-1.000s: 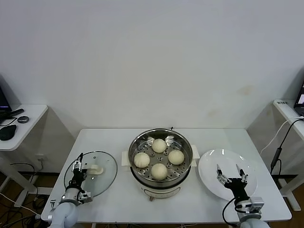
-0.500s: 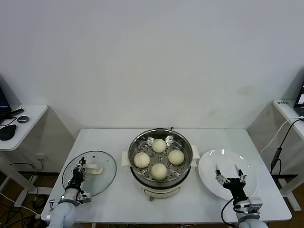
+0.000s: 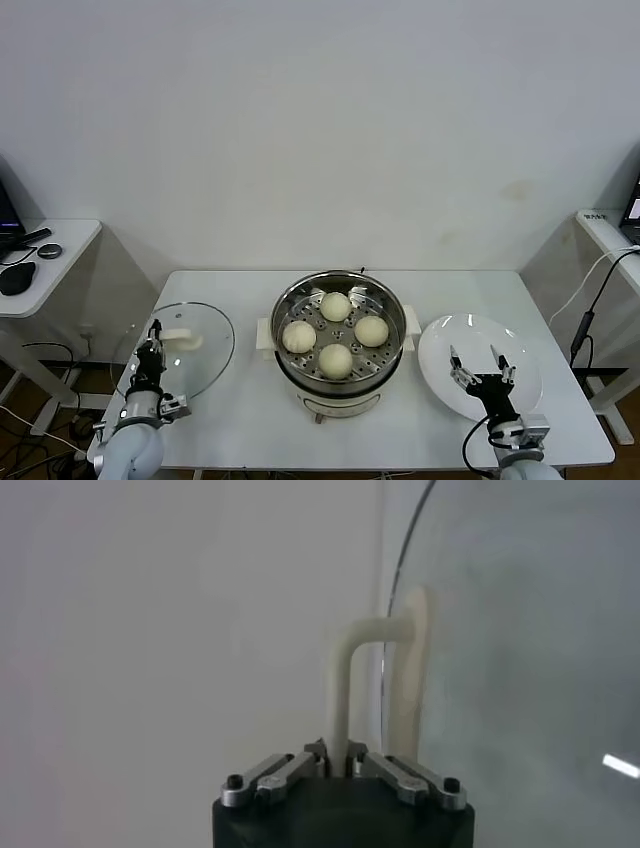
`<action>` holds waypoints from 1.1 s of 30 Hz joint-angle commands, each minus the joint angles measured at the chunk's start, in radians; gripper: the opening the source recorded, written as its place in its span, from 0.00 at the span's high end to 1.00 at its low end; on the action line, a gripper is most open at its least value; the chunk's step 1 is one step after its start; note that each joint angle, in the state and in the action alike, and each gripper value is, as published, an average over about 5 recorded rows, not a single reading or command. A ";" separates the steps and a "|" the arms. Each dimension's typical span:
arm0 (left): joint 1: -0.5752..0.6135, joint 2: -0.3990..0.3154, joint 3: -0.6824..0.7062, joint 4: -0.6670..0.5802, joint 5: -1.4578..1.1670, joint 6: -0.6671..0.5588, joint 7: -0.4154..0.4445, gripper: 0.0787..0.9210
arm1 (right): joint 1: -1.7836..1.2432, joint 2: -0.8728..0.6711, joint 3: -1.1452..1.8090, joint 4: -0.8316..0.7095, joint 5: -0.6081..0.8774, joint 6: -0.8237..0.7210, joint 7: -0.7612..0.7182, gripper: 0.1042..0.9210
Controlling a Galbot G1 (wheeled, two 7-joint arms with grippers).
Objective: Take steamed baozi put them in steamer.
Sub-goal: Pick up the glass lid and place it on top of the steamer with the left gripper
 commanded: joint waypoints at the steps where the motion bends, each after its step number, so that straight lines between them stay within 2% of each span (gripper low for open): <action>1: 0.045 -0.065 0.031 -0.325 0.213 0.427 0.178 0.89 | -0.006 -0.002 0.011 0.008 0.008 -0.006 0.000 0.12; 6: 0.065 -0.118 0.068 -0.492 0.238 0.432 0.313 0.89 | -0.012 -0.014 0.028 0.008 0.014 -0.011 -0.001 0.12; 10: 0.087 -0.158 0.122 -0.619 0.252 0.432 0.358 0.89 | -0.009 -0.011 0.038 0.003 0.015 -0.012 0.000 0.12; 14: 0.094 -0.192 0.232 -0.692 0.281 0.432 0.399 0.89 | -0.004 -0.004 0.043 0.001 0.014 -0.014 0.000 0.12; 17: 0.073 -0.206 0.335 -0.684 0.309 0.432 0.425 0.89 | -0.003 0.001 0.044 0.000 0.012 -0.015 0.000 0.12; 24: 0.007 -0.242 0.504 -0.572 0.349 0.432 0.444 0.89 | -0.022 0.008 0.061 0.005 0.002 -0.015 -0.002 0.12; 33: -0.110 -0.257 0.602 -0.505 0.293 0.432 0.527 0.89 | -0.028 0.022 0.064 0.004 -0.015 -0.016 -0.002 0.12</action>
